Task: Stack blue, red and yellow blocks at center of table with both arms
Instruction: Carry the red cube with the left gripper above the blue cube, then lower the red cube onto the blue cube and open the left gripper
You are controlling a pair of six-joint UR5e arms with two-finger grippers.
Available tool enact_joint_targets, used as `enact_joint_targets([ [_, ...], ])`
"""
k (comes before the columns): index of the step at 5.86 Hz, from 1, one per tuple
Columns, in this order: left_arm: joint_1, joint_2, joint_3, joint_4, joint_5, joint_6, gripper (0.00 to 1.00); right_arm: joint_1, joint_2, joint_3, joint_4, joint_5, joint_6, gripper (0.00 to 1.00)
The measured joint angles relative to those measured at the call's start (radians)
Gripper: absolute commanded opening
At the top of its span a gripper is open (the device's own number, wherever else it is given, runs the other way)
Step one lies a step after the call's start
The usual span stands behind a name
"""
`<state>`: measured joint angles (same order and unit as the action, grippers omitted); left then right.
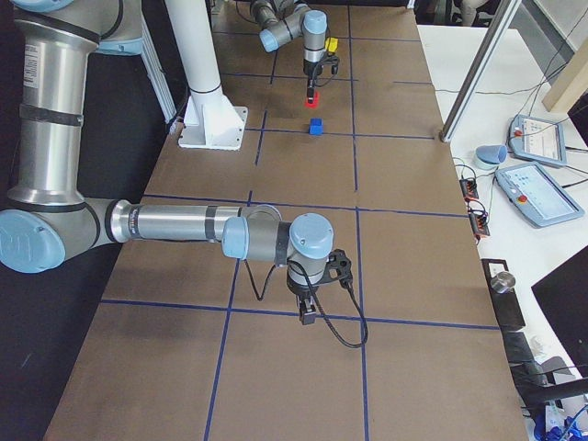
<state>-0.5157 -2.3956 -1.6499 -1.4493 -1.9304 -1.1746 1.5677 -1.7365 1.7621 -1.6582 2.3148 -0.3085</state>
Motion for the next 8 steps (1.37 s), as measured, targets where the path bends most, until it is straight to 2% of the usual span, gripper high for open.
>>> enact_joint_targets([
  [1, 0.020, -0.074, 0.088, -0.009, 0.019, -0.031, 0.19, 0.000, 0.000, -0.001, 0.000, 0.000, 0.000, 1.00],
  [3, 0.027, -0.102, 0.155, -0.031, 0.026, -0.041, 0.19, 0.000, 0.000, -0.003, 0.000, 0.000, -0.001, 1.00],
  [8, -0.011, -0.098, 0.177, -0.054, 0.027, -0.033, 0.20, 0.000, 0.002, -0.003, 0.000, 0.000, -0.001, 1.00],
])
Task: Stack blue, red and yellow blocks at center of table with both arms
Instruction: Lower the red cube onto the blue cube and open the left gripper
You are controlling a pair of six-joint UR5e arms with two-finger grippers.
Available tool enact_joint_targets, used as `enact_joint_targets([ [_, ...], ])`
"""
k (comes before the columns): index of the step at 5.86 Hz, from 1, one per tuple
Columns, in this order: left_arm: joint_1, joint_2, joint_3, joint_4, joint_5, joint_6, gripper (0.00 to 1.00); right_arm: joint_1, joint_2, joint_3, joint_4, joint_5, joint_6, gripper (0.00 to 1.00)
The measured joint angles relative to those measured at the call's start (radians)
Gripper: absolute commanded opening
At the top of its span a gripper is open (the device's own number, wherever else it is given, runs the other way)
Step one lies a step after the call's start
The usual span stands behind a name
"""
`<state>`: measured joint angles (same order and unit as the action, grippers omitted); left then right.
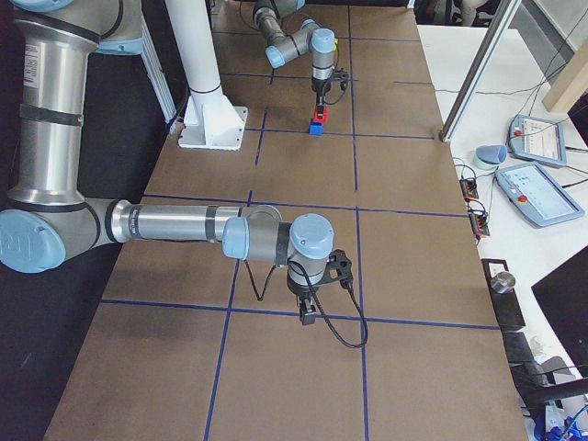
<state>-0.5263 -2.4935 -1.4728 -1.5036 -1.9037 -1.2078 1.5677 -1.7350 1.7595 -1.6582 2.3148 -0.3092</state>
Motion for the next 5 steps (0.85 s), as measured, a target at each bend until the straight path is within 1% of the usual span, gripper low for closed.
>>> enact_joint_targets([
  [1, 0.001, 0.003, 0.010, -0.007, 0.000, -0.001, 0.21, 0.000, 0.000, 0.000, 0.000, 0.000, 0.001, 1.00],
  [3, 0.006, 0.023, 0.019, -0.064, 0.000, -0.005, 0.21, 0.000, 0.000, -0.001, 0.000, 0.000, 0.000, 1.00],
  [5, 0.008, 0.030, 0.017, -0.081, -0.002, -0.009, 0.21, 0.000, 0.000, -0.002, 0.000, 0.000, -0.001, 1.00],
])
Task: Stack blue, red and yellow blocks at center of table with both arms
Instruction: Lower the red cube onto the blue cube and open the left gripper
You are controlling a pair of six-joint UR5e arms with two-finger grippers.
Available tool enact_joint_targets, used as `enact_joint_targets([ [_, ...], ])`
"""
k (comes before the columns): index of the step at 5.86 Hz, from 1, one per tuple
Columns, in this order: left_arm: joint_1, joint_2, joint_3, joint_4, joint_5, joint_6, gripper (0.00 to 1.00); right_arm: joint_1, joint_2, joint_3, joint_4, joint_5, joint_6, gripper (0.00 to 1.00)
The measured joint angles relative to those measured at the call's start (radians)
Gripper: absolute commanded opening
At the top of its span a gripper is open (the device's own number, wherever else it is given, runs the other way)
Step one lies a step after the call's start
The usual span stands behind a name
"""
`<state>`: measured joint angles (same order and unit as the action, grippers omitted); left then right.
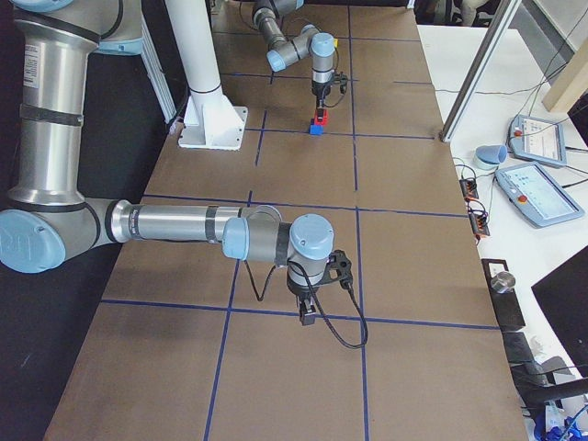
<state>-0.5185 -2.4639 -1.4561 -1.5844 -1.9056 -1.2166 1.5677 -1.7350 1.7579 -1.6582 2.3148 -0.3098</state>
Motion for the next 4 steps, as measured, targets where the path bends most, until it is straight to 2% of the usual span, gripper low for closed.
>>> enact_joint_targets([
  [4, 0.000, 0.007, -0.028, 0.012, -0.006, -0.003, 0.21, 0.000, 0.000, -0.001, 0.000, 0.000, 0.000, 1.00],
])
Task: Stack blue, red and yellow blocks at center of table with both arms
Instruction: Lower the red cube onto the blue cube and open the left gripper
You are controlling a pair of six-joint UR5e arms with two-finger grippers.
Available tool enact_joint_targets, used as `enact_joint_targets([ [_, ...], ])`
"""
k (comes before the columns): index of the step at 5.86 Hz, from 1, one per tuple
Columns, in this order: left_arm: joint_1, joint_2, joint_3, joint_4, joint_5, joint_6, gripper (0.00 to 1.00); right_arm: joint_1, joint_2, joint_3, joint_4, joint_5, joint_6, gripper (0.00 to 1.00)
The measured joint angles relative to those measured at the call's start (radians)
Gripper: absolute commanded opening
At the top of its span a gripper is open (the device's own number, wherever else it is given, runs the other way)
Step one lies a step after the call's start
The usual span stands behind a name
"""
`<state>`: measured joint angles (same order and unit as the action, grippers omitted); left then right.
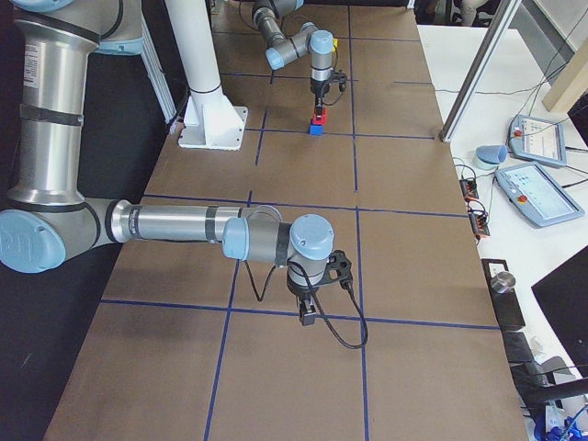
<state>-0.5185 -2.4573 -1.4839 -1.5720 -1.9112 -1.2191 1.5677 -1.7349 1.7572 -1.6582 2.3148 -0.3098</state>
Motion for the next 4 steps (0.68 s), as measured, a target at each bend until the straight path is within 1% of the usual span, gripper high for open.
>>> enact_joint_targets([
  [1, 0.000, 0.009, -0.002, 0.000, 0.000, 0.000, 0.24, 0.000, 0.000, 0.000, 0.000, 0.000, 0.000, 1.00],
  [2, 0.000, 0.014, -0.003, 0.000, 0.001, 0.000, 0.34, 0.000, 0.000, -0.001, 0.000, 0.000, 0.001, 1.00],
  [4, 0.000, 0.016, -0.009, -0.003, 0.000, 0.000, 0.34, 0.000, 0.000, -0.001, 0.000, 0.000, 0.000, 1.00],
])
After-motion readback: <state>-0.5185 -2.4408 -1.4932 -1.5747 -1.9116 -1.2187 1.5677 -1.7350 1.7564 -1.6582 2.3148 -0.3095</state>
